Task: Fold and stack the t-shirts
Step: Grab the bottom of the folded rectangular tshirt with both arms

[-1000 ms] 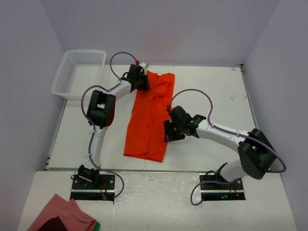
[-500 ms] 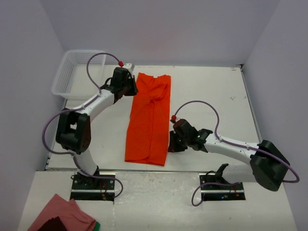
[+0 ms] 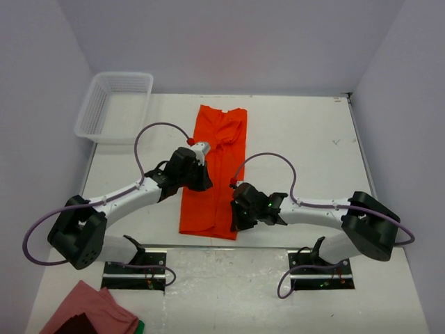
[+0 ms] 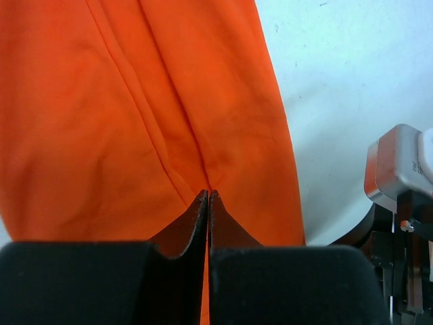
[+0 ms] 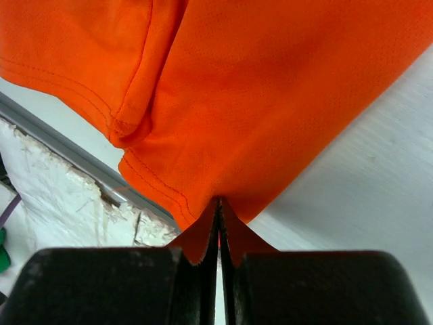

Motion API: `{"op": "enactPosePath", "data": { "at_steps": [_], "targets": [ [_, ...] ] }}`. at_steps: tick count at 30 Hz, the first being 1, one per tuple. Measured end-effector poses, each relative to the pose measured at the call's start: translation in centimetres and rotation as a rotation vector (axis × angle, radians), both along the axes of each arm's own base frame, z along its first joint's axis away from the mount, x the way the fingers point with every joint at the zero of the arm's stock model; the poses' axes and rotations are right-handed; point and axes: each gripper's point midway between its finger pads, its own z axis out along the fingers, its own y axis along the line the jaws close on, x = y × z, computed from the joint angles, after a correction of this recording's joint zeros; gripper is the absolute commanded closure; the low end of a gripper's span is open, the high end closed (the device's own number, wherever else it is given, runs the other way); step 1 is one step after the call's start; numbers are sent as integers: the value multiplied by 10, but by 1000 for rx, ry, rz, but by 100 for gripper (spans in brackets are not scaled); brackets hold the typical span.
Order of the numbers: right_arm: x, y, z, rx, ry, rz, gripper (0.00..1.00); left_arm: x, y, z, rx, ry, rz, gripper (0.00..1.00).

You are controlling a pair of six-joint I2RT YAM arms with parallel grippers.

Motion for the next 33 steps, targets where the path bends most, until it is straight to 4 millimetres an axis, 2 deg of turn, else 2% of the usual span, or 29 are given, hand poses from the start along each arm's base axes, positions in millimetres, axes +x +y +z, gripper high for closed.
{"op": "enactPosePath", "data": {
  "at_steps": [6,16,23,33],
  "targets": [
    [-5,12,-3,7,7,5,100,-18,0,-17,-34,40,-31,100],
    [-10,12,-16,-30,44,-49,100,-37,-8,-37,-54,81,-89,100],
    [-2,14,-17,-63,51,-141,100,-39,-5,-41,-42,85,-78,100],
    [11,2,-17,-131,30,-280,100,-36,12,-36,17,56,-15,100]
  ]
}}
